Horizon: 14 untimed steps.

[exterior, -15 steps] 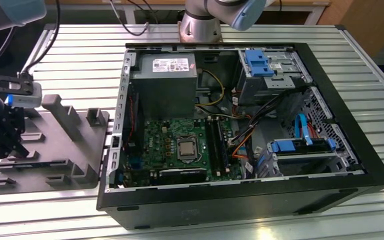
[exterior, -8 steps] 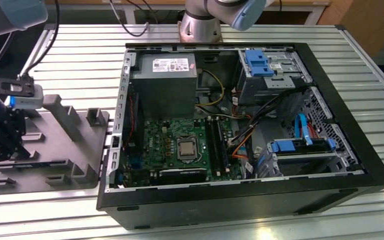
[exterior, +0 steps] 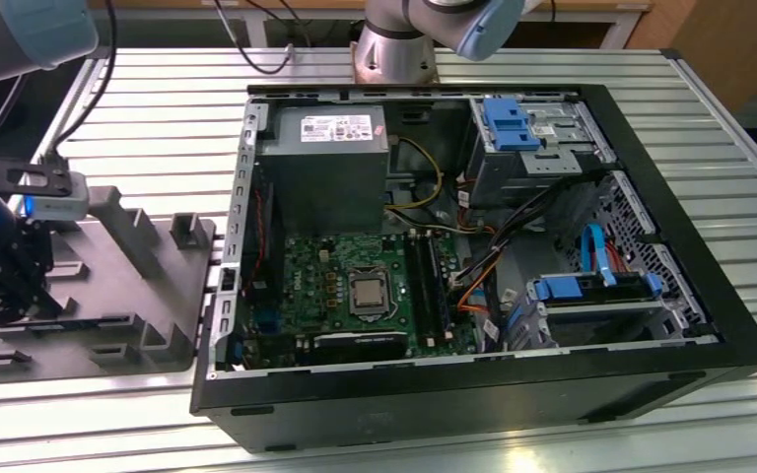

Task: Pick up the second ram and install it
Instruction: 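Pick up the second ram and move it above second insertion slot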

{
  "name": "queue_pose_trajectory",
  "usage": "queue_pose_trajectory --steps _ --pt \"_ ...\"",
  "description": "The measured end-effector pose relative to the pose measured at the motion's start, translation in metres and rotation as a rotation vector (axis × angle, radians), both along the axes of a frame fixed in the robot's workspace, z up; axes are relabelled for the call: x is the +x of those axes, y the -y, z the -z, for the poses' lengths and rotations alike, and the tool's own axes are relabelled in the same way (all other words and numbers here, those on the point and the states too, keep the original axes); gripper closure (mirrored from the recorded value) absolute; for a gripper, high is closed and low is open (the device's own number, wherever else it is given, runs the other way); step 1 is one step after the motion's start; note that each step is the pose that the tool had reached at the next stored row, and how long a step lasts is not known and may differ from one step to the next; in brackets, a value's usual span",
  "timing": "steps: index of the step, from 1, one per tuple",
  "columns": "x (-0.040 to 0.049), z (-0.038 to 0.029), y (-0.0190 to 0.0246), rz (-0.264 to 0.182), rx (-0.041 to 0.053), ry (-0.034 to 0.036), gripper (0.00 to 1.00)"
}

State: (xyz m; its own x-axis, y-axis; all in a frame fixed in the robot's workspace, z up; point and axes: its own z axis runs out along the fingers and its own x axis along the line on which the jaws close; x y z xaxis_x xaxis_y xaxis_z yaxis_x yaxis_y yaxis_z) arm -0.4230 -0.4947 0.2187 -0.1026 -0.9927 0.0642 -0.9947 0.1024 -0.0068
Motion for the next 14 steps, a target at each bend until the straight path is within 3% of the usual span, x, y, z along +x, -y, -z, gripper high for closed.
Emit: queue_pose_trajectory --steps 14 --pt "0.0 0.0052 0.0014 -0.02 -0.0061 -0.0004 0.89"
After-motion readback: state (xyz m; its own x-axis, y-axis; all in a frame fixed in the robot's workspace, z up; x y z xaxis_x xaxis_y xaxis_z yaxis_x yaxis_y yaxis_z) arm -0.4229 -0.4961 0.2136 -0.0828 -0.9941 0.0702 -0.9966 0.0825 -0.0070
